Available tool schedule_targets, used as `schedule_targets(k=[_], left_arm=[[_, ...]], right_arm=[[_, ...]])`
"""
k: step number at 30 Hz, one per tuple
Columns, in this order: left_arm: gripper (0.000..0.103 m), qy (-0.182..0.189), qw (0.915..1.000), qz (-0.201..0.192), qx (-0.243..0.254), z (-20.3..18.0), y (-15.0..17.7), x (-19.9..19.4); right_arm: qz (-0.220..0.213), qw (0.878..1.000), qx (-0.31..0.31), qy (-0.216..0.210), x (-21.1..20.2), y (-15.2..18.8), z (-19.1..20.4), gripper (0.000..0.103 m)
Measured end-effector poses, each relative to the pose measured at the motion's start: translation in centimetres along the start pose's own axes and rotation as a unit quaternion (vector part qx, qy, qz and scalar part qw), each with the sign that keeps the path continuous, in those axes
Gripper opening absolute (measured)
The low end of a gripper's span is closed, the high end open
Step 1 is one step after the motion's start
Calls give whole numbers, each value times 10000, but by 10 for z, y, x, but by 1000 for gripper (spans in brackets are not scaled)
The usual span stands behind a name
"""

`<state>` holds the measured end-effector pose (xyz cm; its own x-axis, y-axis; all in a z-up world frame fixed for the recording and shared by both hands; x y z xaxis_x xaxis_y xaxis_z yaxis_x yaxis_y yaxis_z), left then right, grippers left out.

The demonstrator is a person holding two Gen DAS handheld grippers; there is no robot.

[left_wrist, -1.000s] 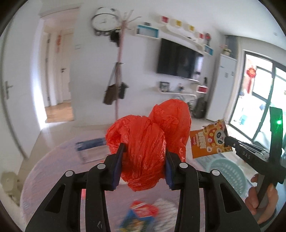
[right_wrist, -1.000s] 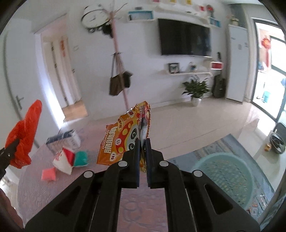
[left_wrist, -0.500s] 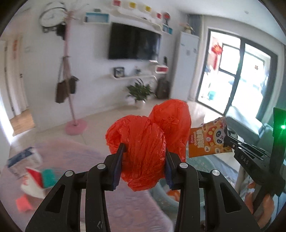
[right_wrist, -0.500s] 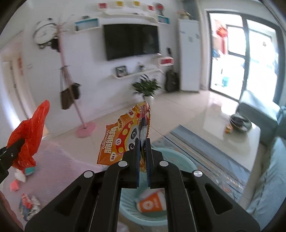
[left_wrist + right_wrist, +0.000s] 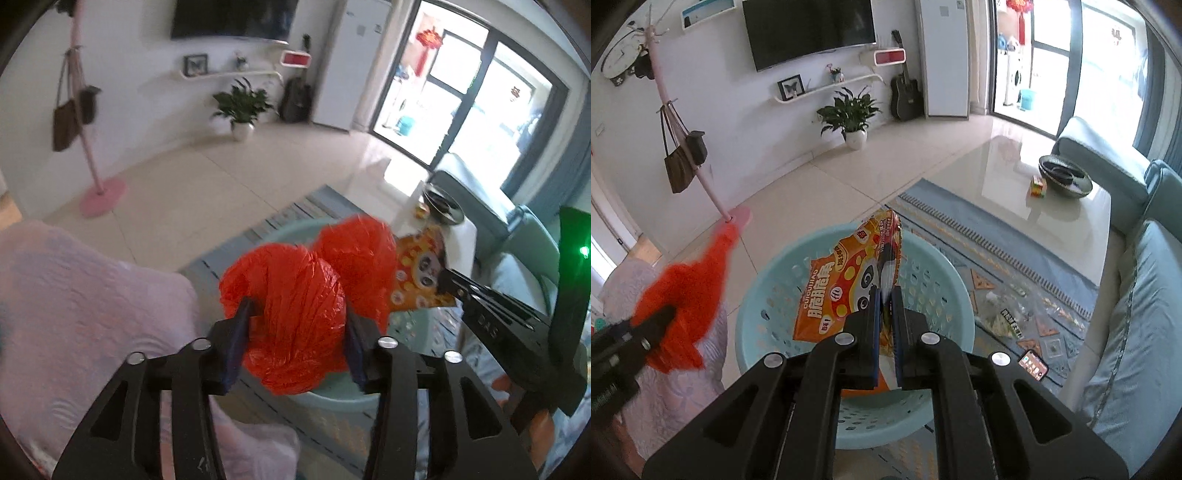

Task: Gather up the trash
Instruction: 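Carry the red bag and snack bag over the basket and release both, then return both tools to the tiger card box and dotted paper on the table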

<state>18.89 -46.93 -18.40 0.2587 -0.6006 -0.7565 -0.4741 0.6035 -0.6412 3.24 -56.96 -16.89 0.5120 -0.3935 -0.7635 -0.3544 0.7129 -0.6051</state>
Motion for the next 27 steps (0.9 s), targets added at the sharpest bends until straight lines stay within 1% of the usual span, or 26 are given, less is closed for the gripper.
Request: schedule_targets(k=[1, 2, 4, 6, 7, 8, 9, 13, 18, 21, 23, 25, 27], left_arm=[[51, 31, 10000, 1, -12, 1, 0, 0], [57, 82, 10000, 1, -46, 2, 2, -1], [62, 116, 9999, -79, -78, 3, 2, -7], [67, 97, 9998, -179, -76, 6, 5, -19], [70, 102, 9997, -215, -85, 8, 5, -23], [71, 115, 9996, -246, -101, 8, 5, -27], [71, 133, 9994, -299, -128, 11, 6, -34], [74, 136, 9982, -549, -218, 14, 5, -61], [74, 16, 9955, -893, -316, 24, 5, -101], [74, 197, 9926, -1060, -562, 34, 11, -127], [74, 211, 9903, -1190, -683, 42, 16, -146], [74, 153, 9880, -1326, -772, 53, 23, -166], [74, -9, 9859, -1445, -844, 65, 33, -186]], right_arm=[[17, 10000, 11, -13, 1, 0, -3, 8], [38, 10000, 44, -29, 2, 1, -4, 13], [68, 9999, 98, -108, 2, 2, -5, 17], [35, 9999, 131, -55, 0, 1, -8, 31], [8, 9999, 141, -38, -2, 0, -8, 35], [-32, 9999, 161, -50, -5, 0, -8, 44], [-69, 9998, 168, -75, -9, -1, -7, 46], [-166, 9996, 75, -204, -25, -1, 4, 46], [-380, 9982, -120, -457, -56, -2, 31, 46], [-515, 9963, -246, -636, -76, 0, 49, 48], [-621, 9944, -359, -774, -91, 3, 64, 50], [-686, 9927, -445, -882, -103, 5, 77, 52], [-724, 9905, -527, -1044, -115, 11, 91, 54]])
Point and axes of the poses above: each gripper's, at about its wrist camera, not at the fingertips, and x roughly the way its jaws point, z to its left, y to its underside, the point moved 8 cm from there along x, roughly the way its jaws point, and after that the axes turned 8 degrees about x, right-handed, at the moved point
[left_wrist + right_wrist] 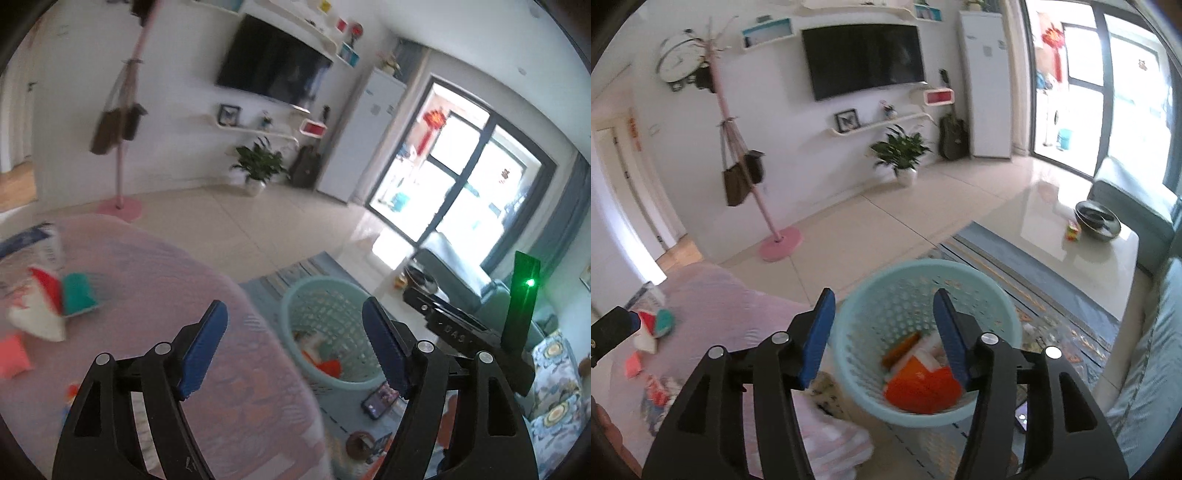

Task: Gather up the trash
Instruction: 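Return both tools to the tiger card box and dotted paper on the table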

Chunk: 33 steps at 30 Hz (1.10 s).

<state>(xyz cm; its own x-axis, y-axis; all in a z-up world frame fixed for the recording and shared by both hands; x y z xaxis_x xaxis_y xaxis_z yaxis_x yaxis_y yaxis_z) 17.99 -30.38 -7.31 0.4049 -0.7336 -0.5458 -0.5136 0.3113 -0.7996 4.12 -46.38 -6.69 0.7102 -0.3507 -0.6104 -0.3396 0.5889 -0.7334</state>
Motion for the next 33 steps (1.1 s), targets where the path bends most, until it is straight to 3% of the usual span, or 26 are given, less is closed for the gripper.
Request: schedule_targets(k=[7, 11, 14, 19, 22, 27, 30, 33], left_arm=[[75, -567, 9978, -248, -247, 54, 19, -64], [76, -1017, 9943, -162, -289, 83, 37, -88], [76, -1144, 9928, -21, -355, 102, 53, -98], [79, -1213, 9907, 436, -438, 119, 85, -93], [79, -1399, 9866, 744, -377, 124, 103, -82], [79, -1500, 9821, 1099, -284, 130, 127, -67], [79, -1576, 9777, 1352, -318, 138, 135, -56], [77, -1334, 9793, 1413, -573, 142, 141, -51]], right_arm=[[30, 9975, -369, -604, -21, 15, 67, 55], [38, 9939, -622, -908, -31, 30, 102, 55], [112, 9899, -806, -1164, -35, 48, 132, 55], [370, 9822, -1091, -1482, -37, 83, 171, 55], [443, 9802, -1372, -1359, -34, 102, 180, 54], [739, 9740, -1611, -1413, -28, 131, 191, 42], [970, 9704, -1616, -1509, -22, 145, 193, 41], [1074, 9686, -1662, -1504, -19, 154, 196, 41]])
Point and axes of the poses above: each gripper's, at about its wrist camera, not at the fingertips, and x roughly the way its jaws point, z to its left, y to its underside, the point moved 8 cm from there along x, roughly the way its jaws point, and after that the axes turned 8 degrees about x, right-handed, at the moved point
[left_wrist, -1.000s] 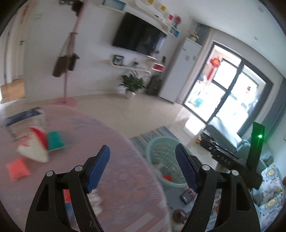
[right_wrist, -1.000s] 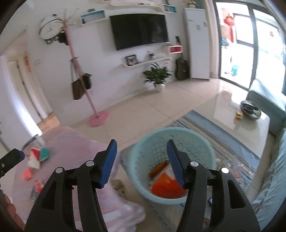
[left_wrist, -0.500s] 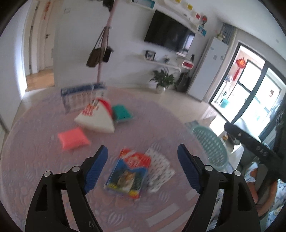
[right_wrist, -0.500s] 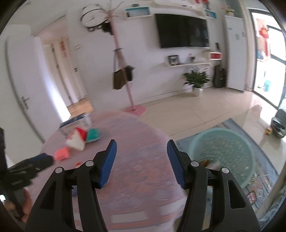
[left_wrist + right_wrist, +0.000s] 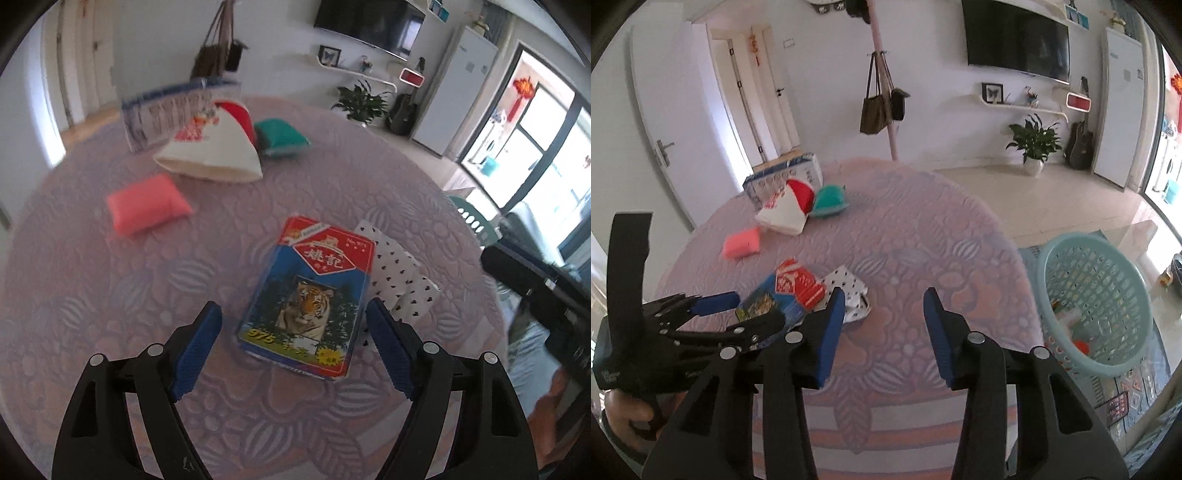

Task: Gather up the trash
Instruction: 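Return both tools to the tiger card box and dotted paper on the table, then carry the card box and dotted paper over the basket and release them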

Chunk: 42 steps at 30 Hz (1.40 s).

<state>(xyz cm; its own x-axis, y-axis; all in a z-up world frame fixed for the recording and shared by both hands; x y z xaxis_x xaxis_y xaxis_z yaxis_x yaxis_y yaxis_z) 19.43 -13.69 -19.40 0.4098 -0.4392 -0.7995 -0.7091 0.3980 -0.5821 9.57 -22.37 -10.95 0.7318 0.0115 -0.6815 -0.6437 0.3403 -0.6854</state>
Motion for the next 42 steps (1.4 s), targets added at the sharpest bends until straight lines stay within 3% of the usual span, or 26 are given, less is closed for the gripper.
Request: schedule_targets(k=[5, 9, 13, 18, 26, 28, 32, 35, 42], left_arm=[[65, -6, 10000, -41, -19, 5, 2, 1], [63, 51, 9995, -232, -197, 14, 4, -10], [62, 66, 9973, -598, -417, 26, 4, -32], [62, -272, 9949, -789, -570, 47, 12, -54], [62, -395, 9924, -852, -795, 65, 13, -63], [62, -396, 9922, -856, -812, 65, 14, -64], [62, -376, 9926, -827, -805, 63, 12, -60], [62, -337, 9927, -850, -791, 58, 7, -59], [62, -337, 9907, -1186, -582, 36, -20, -70]], right_arm=[[159, 9998, 29, -151, 8, 8, 5, 41], [298, 9991, 80, -288, 11, 15, 10, 41], [761, 9951, 286, -559, 23, 29, 18, 41], [1182, 9883, 585, -769, 43, 42, 26, 53], [984, 9929, 392, -534, 61, 31, 44, 53], [918, 9946, 211, -434, 63, 31, 49, 48], [910, 9954, 28, -306, 66, 32, 52, 21], [869, 9957, 14, -308, 66, 30, 50, 9], [346, 9992, 42, -208, 39, 2, 30, 3]])
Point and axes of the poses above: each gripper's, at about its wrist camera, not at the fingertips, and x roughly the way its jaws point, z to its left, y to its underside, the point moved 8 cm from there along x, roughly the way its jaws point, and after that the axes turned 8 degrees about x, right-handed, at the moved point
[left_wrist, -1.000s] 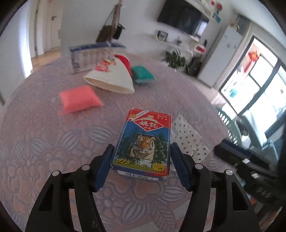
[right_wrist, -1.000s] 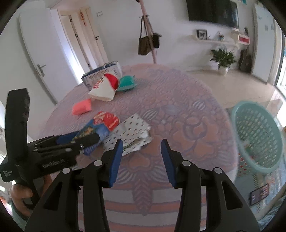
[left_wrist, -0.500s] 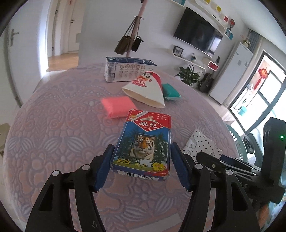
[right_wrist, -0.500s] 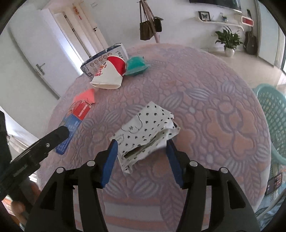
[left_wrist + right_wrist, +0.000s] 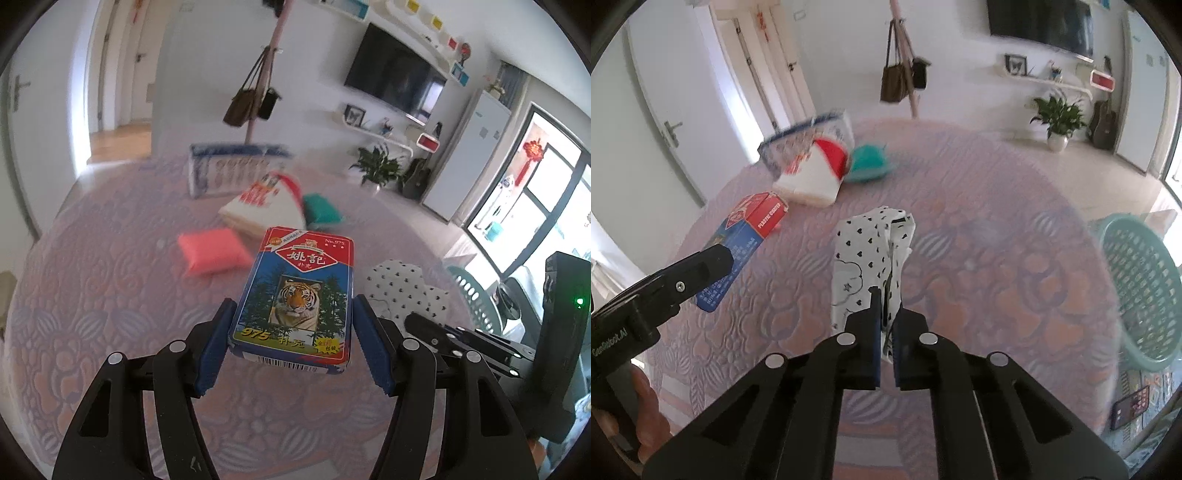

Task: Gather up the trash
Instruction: 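Carry the card box and dotted paper over the basket and release them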

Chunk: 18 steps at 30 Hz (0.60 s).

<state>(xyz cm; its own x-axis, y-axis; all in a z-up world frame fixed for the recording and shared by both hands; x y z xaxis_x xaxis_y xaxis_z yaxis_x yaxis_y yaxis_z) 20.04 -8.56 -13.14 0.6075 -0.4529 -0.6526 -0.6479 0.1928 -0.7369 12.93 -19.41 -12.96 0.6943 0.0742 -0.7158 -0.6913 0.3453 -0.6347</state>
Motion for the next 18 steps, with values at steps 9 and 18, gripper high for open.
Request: schedule_targets(k=[9, 18], left_arm=[[62, 343, 9972, -584, 305, -62, -55, -4], [62, 744, 9912, -719, 824, -153, -96, 28]], right_arm=[[-822, 9950, 383, 423, -53, -57, -71, 3], [-1387, 9791, 1051, 1049, -94, -94, -174, 3]])
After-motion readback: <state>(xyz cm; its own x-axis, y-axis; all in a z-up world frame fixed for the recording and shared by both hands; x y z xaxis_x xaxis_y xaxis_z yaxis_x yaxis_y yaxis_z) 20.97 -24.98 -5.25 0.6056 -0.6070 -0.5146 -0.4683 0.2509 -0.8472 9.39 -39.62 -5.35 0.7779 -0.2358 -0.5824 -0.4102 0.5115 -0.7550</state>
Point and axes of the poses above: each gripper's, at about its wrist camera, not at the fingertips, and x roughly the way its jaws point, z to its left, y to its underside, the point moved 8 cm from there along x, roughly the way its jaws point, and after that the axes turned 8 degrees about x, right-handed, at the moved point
